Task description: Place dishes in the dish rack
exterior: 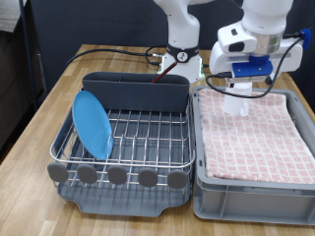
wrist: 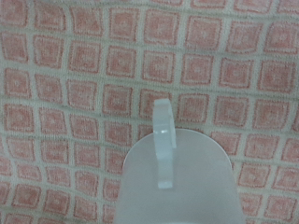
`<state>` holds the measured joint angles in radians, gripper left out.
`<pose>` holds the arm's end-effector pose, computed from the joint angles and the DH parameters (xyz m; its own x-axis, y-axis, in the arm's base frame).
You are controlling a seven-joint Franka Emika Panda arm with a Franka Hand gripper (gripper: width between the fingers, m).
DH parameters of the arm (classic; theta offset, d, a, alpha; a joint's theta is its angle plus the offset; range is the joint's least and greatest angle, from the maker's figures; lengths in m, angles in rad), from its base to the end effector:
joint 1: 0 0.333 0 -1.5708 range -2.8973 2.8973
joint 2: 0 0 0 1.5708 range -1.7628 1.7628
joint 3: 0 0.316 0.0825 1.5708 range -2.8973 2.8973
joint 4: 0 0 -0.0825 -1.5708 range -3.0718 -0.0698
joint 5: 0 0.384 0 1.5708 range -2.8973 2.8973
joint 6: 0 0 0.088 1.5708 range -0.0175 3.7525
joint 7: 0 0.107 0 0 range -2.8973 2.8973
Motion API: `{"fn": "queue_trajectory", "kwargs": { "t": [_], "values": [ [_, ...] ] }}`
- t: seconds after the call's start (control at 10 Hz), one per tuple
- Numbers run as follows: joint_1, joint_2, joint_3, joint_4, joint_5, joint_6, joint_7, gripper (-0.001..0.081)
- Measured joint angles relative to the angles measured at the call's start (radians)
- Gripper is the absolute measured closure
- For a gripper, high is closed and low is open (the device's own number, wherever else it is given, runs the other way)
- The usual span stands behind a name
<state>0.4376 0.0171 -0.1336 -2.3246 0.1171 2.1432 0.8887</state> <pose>0.4624 0.1502 0.3172 0.7707 -0.6084 -0.1891 -0.6005 -0.7929 0.1035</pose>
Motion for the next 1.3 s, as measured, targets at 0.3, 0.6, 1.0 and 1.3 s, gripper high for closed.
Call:
{"fn": "queue_trajectory", "kwargs": {
  "t": [0.3,0.6,1.0,1.3],
  "values": [
    [0.000,0.046,0.001,0.001,0.039,0.040,0.000,0.0004],
    [0.000,0.078,0.002,-0.009,0.066,0.083,-0.002,0.0004],
    [0.000,0.107,0.003,-0.023,0.099,0.106,-0.026,0.0004],
    [0.000,0.117,0.003,-0.039,0.114,0.117,-0.040,0.0004]
  ]
}}
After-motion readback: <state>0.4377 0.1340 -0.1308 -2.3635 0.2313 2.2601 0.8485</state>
